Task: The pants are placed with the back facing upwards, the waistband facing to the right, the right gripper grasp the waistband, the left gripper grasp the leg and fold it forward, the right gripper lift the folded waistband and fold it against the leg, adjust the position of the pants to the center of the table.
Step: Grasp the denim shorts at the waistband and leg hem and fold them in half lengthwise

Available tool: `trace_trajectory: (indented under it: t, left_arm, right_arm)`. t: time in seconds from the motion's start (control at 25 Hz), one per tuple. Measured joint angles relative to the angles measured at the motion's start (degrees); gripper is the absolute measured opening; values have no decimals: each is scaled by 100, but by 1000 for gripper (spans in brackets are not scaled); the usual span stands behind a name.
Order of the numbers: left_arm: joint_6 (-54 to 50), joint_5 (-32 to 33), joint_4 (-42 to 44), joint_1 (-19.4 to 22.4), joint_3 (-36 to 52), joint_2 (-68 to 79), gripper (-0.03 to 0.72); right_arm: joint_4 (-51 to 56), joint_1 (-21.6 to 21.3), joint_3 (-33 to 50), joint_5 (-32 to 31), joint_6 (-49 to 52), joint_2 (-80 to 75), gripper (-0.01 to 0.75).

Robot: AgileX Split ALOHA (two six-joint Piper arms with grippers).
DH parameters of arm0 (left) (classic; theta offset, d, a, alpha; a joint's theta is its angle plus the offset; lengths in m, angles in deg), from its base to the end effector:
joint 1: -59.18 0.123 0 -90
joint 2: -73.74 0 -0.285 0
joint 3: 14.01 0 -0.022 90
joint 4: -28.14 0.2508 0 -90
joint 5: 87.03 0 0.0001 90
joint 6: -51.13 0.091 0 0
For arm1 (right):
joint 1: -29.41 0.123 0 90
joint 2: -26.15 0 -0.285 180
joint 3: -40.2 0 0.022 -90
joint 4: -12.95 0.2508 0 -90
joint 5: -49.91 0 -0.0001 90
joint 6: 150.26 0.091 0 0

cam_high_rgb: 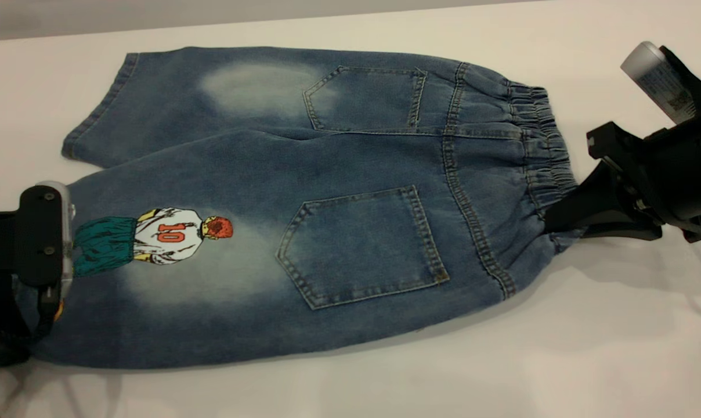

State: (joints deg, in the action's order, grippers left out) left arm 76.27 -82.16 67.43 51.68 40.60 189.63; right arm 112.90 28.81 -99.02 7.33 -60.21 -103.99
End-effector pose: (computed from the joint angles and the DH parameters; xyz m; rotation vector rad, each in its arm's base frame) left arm 0.1955 -0.0207 0.0452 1.8008 2.4935 0.1460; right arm 0.2667 0.0579 0.0323 0.1683 2.7166 1.0792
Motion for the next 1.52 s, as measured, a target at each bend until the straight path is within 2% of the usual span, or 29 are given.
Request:
trace_trajectory:
  t: [0.04,0.12,0.4,0.64,1.04,1.32,1.52]
  left_arm:
    - [0,77,0,0,1,-37,63]
    - [0,296,-6,0,20,-144,39]
    - [-5,754,-36,0,26,-820,35]
    - [-16,859,-374,-8,46,-1346,35]
    - [1,837,-501,-8,922,-2942,35]
    - [-39,842,-501,-8,816,-4533,35]
    - [-34,489,-481,-8,482,-4794,35]
  right_arm:
    - [0,0,0,-34,0,6,37]
    - [0,0,0,-31,0,10,36]
    - [-634,0,100,-310,290,39,35]
    - [-643,0,644,-36,104,531,35]
    - [-712,0,1481,10,132,1752,34]
    - [-438,0,1544,-637,224,1945,34]
    - [-73,0,1538,-1085,99,1939,34]
